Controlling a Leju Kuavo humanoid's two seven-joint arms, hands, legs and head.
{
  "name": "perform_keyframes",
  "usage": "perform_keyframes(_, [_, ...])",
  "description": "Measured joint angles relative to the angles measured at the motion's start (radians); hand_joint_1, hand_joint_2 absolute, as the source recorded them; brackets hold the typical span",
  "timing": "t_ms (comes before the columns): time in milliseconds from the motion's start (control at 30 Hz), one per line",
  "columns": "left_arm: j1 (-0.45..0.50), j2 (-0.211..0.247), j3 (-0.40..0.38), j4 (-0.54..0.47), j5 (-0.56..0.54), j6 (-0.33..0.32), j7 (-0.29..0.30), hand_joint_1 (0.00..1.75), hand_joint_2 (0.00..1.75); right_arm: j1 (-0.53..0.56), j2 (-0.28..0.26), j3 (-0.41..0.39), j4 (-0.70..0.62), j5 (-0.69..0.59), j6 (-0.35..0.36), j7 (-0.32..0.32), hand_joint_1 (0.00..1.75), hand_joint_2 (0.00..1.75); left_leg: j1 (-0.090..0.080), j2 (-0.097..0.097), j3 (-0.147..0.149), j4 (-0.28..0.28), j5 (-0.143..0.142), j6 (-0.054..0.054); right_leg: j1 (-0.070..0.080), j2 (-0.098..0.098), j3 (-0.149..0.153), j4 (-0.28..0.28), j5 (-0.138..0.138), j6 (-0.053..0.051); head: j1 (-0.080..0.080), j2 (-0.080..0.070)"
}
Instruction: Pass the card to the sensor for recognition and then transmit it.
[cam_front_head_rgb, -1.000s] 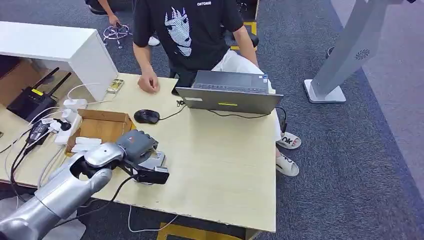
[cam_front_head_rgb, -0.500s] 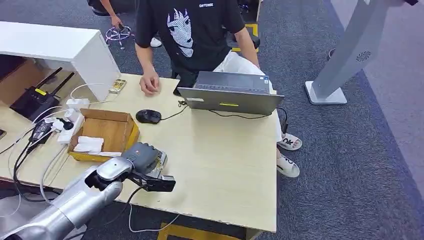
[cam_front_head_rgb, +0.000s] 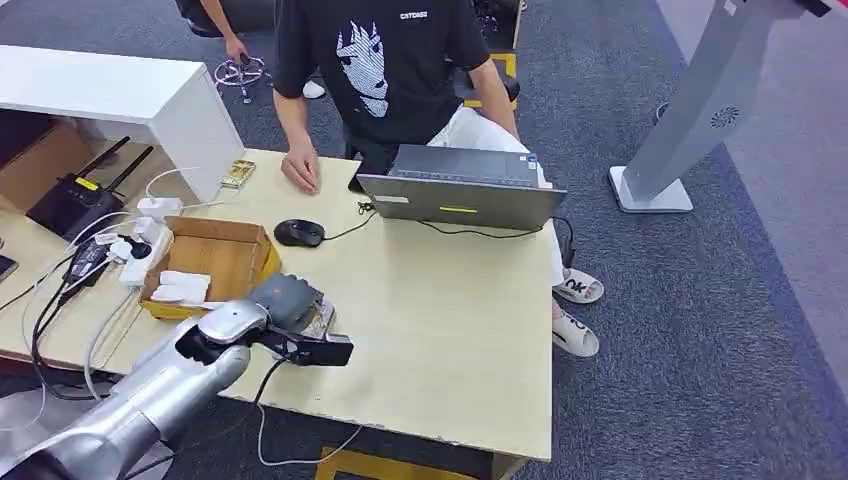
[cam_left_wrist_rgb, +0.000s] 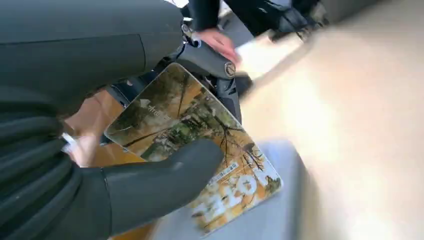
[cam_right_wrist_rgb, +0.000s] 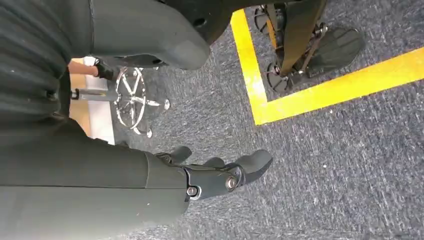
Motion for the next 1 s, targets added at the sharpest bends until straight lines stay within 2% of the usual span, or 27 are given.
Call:
perform_keyframes(100, [-0.088,-0.003,0.043,-0.018,0.019,-0.035,0.020,1.75,1.75,0.000,0.000,0.000,0.000,-0.006,-0.001,-0.005,0.00,1.75,-0.001,0.000,-0.009,0.000,0.004,-0.001,0.000,0.001,-0.009,0.000,0.006,-0.001,0.001,0.000])
perform_keyframes(233, [-0.145,-0.012,0.073,-0.044,0.027,-0.017,0.064,1.75,1.75,0.004,0.000,0.000,0.001,-0.007,-0.003,-0.008,0.00,1.75,0.000,0.003,-0.014,0.001,0.005,-0.001,0.000,0.003,-0.016,0.001,0.007,-0.001,0.002,0.000])
perform_keyframes(300, [-0.207,-0.022,0.103,-0.053,0.034,-0.014,0.100,1.75,1.75,0.002,0.000,0.000,0.002,-0.007,-0.004,-0.010,0.00,1.75,0.000,0.002,-0.020,0.001,0.007,-0.001,0.000,0.003,-0.020,0.001,0.009,0.000,0.002,0.000])
perform_keyframes(400, [-0.298,-0.031,0.144,-0.056,0.042,-0.031,0.117,1.75,1.75,0.003,0.000,0.002,0.003,-0.007,-0.005,-0.013,0.00,1.75,-0.001,0.003,-0.020,0.001,0.007,-0.001,0.000,0.004,-0.020,0.001,0.009,0.000,0.002,0.000])
perform_keyframes(700, [-0.346,-0.048,0.180,-0.063,0.032,-0.016,0.134,1.75,1.75,0.002,0.000,0.003,0.005,-0.006,-0.004,-0.013,0.00,1.75,-0.001,0.003,-0.020,0.001,0.007,-0.001,0.000,0.004,-0.021,0.001,0.009,0.000,0.002,0.000])
perform_keyframes(867, [-0.396,-0.051,0.202,-0.063,-0.101,0.041,0.192,1.75,1.75,0.002,0.000,0.016,0.005,0.006,-0.003,-0.003,0.00,1.75,0.000,0.003,-0.021,0.001,0.007,-0.001,0.000,0.004,-0.021,0.001,0.009,0.000,0.001,0.000])
perform_keyframes(1000, [-0.408,-0.060,0.243,-0.045,-0.244,0.089,0.198,1.75,1.75,0.000,0.000,0.032,0.005,0.011,-0.001,0.015,0.00,1.75,0.000,0.003,-0.020,0.001,0.007,-0.001,0.000,0.004,-0.021,0.001,0.009,0.000,0.001,0.000])
